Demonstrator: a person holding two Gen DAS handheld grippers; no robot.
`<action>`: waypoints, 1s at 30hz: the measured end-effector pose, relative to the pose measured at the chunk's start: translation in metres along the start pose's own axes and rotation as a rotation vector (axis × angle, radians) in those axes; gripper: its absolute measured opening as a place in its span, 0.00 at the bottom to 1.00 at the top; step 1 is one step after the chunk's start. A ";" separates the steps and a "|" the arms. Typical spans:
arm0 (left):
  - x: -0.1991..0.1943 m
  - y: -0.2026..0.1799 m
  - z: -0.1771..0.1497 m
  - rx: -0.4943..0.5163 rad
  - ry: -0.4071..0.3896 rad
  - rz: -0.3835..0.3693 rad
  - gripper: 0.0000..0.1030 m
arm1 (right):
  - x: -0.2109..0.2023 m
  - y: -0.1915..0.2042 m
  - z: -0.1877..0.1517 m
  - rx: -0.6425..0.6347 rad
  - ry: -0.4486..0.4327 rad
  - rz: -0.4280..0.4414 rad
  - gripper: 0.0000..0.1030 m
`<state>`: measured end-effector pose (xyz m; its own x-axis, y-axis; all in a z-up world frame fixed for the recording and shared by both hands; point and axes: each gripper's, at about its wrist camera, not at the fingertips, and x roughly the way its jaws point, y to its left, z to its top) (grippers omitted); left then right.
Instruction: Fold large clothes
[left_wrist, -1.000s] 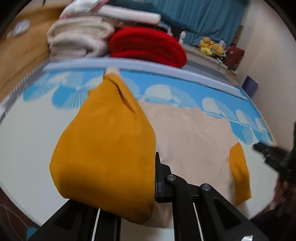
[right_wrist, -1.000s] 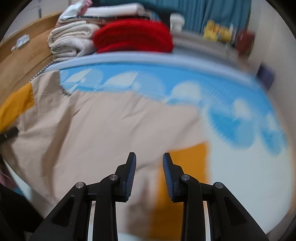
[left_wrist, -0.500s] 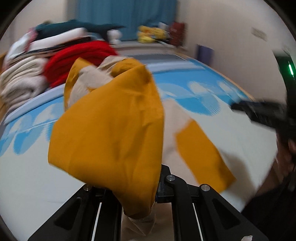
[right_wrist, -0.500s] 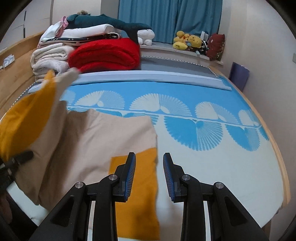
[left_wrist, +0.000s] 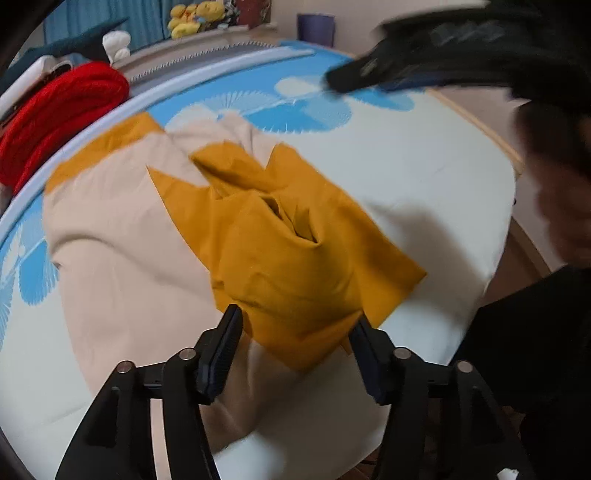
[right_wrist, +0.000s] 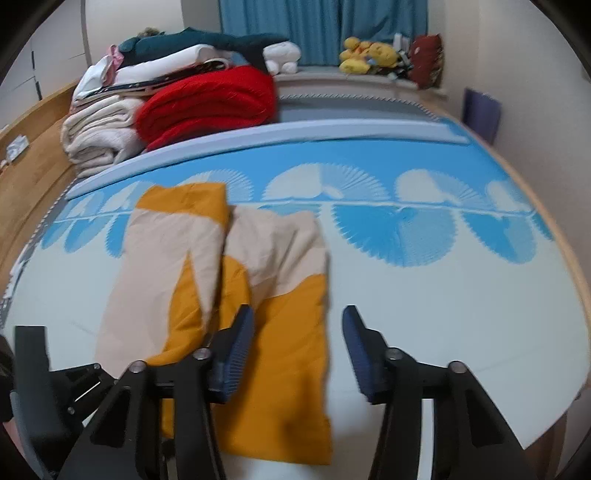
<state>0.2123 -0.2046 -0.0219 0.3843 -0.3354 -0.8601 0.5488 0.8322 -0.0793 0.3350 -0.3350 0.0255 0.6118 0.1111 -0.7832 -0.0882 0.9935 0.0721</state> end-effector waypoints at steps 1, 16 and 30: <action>-0.006 0.001 -0.001 0.003 -0.016 0.011 0.56 | 0.003 0.003 0.000 0.001 0.011 0.017 0.55; -0.043 0.043 -0.023 -0.115 -0.065 0.098 0.57 | 0.092 0.043 -0.023 0.103 0.386 0.195 0.61; -0.047 0.080 -0.031 -0.220 -0.052 0.153 0.57 | 0.113 0.068 -0.041 0.012 0.523 0.145 0.61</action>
<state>0.2153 -0.1087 -0.0035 0.4912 -0.2154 -0.8440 0.3086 0.9491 -0.0626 0.3664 -0.2559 -0.0833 0.1208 0.2225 -0.9674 -0.1315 0.9696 0.2065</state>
